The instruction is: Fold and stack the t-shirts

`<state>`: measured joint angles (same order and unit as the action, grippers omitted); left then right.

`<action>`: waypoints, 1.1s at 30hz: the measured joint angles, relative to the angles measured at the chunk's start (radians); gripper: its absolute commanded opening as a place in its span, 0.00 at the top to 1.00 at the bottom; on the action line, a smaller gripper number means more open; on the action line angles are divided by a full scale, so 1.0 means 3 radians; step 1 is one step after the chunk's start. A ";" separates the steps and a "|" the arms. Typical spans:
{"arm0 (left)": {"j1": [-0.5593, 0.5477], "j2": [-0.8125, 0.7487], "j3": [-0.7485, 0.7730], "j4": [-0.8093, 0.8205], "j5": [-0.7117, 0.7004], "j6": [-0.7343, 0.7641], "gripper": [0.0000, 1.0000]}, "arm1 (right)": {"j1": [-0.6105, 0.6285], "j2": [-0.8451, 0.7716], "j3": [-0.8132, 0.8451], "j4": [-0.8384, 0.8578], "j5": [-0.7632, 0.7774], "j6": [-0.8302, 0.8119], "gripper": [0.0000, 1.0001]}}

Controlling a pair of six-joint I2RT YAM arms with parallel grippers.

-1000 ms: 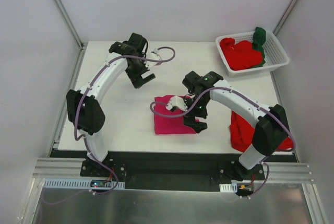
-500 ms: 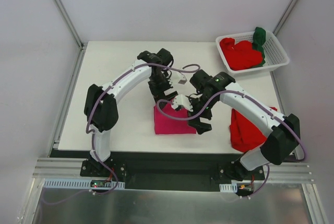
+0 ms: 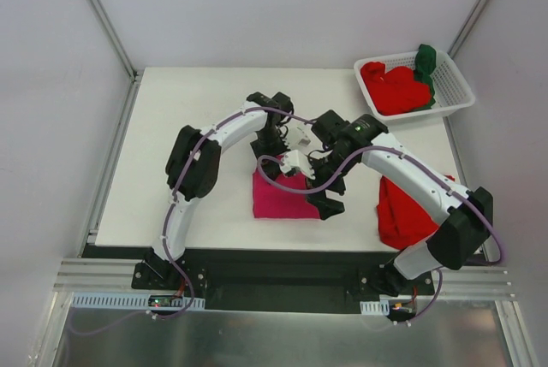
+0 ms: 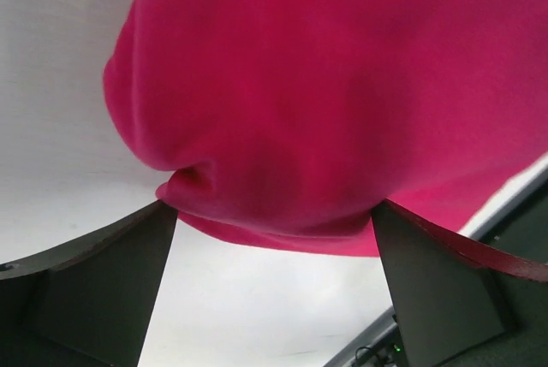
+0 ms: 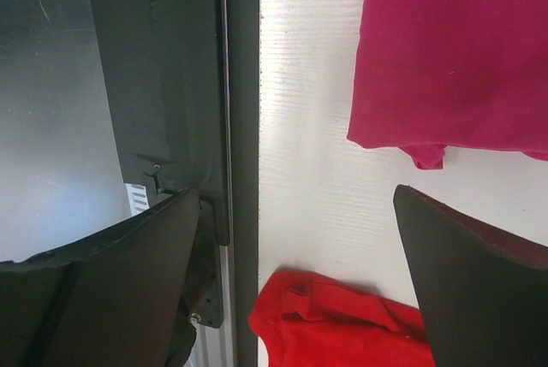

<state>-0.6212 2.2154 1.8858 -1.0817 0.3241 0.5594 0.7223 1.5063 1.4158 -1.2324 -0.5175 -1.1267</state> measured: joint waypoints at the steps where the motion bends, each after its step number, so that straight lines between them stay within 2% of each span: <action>1: 0.0000 0.0032 0.0023 0.0018 -0.0029 -0.0003 0.02 | 0.0000 -0.0001 0.0014 -0.0015 -0.0004 -0.0003 0.00; 16: 0.0000 0.0024 0.0032 0.0248 -0.0843 0.0028 0.01 | 0.0009 0.0013 0.0061 -0.0125 -0.0046 -0.0057 0.00; 23: 0.0000 0.0024 0.0670 0.0277 -0.1096 0.0051 0.01 | 0.0010 0.0083 0.0069 -0.0123 -0.0043 -0.0090 0.00; 27: 0.0000 0.0024 0.0893 0.0312 -0.1091 0.0072 0.01 | 0.0010 0.0089 0.0069 -0.0123 -0.0029 -0.0099 0.00; 33: -0.0003 0.0023 0.0865 0.0207 -0.0743 0.0038 0.01 | 0.0010 0.0102 0.0069 -0.0123 0.0027 -0.0104 0.00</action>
<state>-0.6220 2.2223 2.1452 -1.0195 0.1013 0.5709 0.7254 1.5368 1.4364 -1.2694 -0.5095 -1.1580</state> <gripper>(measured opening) 0.992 0.996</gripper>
